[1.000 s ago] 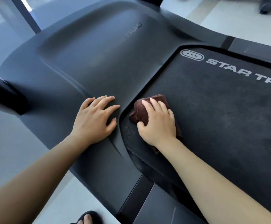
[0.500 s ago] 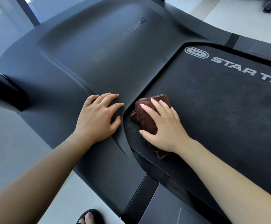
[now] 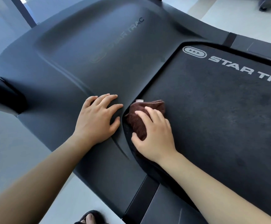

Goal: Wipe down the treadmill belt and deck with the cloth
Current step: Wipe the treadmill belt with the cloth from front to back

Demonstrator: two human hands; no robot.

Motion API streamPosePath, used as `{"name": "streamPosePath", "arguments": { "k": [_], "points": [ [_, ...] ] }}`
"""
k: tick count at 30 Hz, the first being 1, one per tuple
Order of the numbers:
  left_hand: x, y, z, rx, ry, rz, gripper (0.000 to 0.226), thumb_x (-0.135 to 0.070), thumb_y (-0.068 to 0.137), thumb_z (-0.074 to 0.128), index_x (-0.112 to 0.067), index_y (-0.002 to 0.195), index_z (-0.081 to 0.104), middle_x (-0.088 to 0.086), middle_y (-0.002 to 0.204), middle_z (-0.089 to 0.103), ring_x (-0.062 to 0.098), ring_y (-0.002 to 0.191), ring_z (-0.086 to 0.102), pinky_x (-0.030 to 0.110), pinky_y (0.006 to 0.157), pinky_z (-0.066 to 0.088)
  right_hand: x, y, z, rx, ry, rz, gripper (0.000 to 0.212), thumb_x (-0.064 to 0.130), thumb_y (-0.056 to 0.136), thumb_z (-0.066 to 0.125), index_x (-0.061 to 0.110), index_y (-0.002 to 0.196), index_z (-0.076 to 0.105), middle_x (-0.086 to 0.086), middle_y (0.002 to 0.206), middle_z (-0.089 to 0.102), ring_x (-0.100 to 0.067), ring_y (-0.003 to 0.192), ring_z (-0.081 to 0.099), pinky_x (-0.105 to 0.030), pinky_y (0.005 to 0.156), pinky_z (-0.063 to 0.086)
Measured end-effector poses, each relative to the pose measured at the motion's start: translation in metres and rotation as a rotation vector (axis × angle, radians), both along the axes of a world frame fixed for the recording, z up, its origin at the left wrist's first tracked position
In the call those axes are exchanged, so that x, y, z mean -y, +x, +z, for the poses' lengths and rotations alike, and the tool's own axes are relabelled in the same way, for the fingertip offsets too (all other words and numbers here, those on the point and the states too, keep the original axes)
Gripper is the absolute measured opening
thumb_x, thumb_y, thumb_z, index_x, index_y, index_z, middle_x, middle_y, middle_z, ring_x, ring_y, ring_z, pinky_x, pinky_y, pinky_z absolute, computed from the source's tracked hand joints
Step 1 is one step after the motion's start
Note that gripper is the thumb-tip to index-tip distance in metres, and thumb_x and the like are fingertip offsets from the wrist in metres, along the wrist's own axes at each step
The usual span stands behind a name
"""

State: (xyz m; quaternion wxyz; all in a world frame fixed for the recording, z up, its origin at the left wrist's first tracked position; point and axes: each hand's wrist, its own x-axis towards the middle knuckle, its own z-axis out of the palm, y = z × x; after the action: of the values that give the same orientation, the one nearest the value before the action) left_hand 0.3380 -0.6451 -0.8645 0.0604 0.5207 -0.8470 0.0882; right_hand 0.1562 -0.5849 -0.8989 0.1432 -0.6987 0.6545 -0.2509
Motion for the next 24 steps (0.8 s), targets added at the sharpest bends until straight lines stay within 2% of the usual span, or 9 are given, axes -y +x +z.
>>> {"name": "streamPosePath", "arguments": {
  "k": [5, 17, 20, 24],
  "points": [
    [-0.002, 0.002, -0.001, -0.017, -0.002, -0.011, 0.039, -0.038, 0.08, 0.048, -0.027, 0.113, 0.066, 0.002, 0.132, 0.056, 0.022, 0.125, 0.049, 0.04, 0.103, 0.027, 0.032, 0.006, 0.004, 0.0, 0.051, -0.066, 0.067, 0.041, 0.077, 0.059, 0.028, 0.139, 0.041, 0.006, 0.145, 0.039, -0.016, 0.136, 0.029, -0.039, 0.108, 0.025],
    [-0.005, 0.007, 0.003, -0.071, -0.001, -0.03, 0.039, -0.033, 0.082, 0.05, -0.022, 0.116, 0.066, 0.005, 0.132, 0.056, 0.025, 0.127, 0.048, 0.042, 0.11, 0.025, -0.007, -0.003, 0.008, -0.071, 0.015, 0.07, 0.066, 0.041, 0.076, 0.061, 0.02, 0.136, 0.047, 0.0, 0.141, 0.044, -0.022, 0.13, 0.038, -0.042, 0.105, 0.033],
    [0.002, 0.002, 0.003, -0.008, 0.023, -0.037, 0.042, -0.034, 0.084, 0.055, -0.023, 0.124, 0.06, 0.006, 0.14, 0.049, 0.025, 0.133, 0.04, 0.044, 0.111, 0.021, -0.014, -0.005, 0.006, -0.029, -0.012, 0.008, 0.062, 0.039, 0.076, 0.062, 0.022, 0.134, 0.05, 0.002, 0.138, 0.047, -0.02, 0.128, 0.041, -0.041, 0.103, 0.036],
    [0.024, -0.013, 0.001, 0.073, 0.068, -0.029, 0.053, -0.041, 0.087, 0.048, -0.025, 0.138, 0.045, 0.004, 0.151, 0.033, 0.022, 0.141, 0.024, 0.045, 0.112, 0.016, 0.01, -0.009, 0.005, 0.019, -0.032, -0.13, 0.059, 0.034, 0.079, 0.062, 0.021, 0.135, 0.049, 0.001, 0.139, 0.047, -0.019, 0.132, 0.038, -0.04, 0.103, 0.033]
  ]
}}
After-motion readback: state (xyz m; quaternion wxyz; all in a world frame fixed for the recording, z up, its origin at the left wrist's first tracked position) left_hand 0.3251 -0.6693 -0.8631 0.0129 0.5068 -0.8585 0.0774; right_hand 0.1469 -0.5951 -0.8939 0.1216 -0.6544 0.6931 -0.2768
